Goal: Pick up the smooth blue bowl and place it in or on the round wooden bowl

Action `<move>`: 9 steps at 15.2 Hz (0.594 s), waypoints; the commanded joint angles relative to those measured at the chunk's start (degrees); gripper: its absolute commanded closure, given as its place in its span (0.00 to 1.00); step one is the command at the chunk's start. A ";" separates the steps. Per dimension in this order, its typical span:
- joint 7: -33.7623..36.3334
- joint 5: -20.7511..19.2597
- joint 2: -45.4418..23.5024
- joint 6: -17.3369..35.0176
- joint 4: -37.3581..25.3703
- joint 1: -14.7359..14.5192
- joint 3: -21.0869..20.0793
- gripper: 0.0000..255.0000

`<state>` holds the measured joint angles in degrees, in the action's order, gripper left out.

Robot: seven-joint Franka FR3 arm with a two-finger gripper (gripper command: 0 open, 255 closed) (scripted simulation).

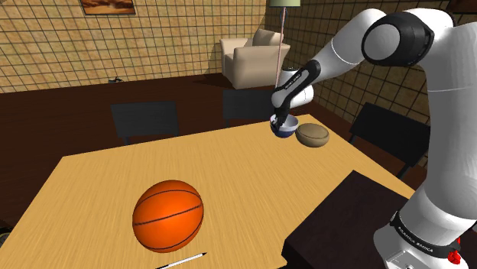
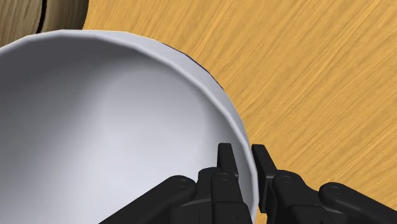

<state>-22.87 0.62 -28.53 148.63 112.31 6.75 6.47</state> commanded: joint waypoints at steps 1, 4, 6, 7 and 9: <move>-0.08 -0.11 1.21 -1.11 0.08 0.00 0.11 1.00; -0.02 -0.30 2.87 -2.85 -0.01 -0.12 0.26 1.00; 0.02 -0.42 3.94 -4.04 -0.13 -0.20 0.35 1.00; 0.04 -0.49 4.47 -4.65 -0.21 -0.23 0.39 1.00; 0.07 -0.61 5.49 -5.86 -0.41 -0.30 0.47 1.00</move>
<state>-22.70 0.07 -23.76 143.42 111.84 6.41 6.87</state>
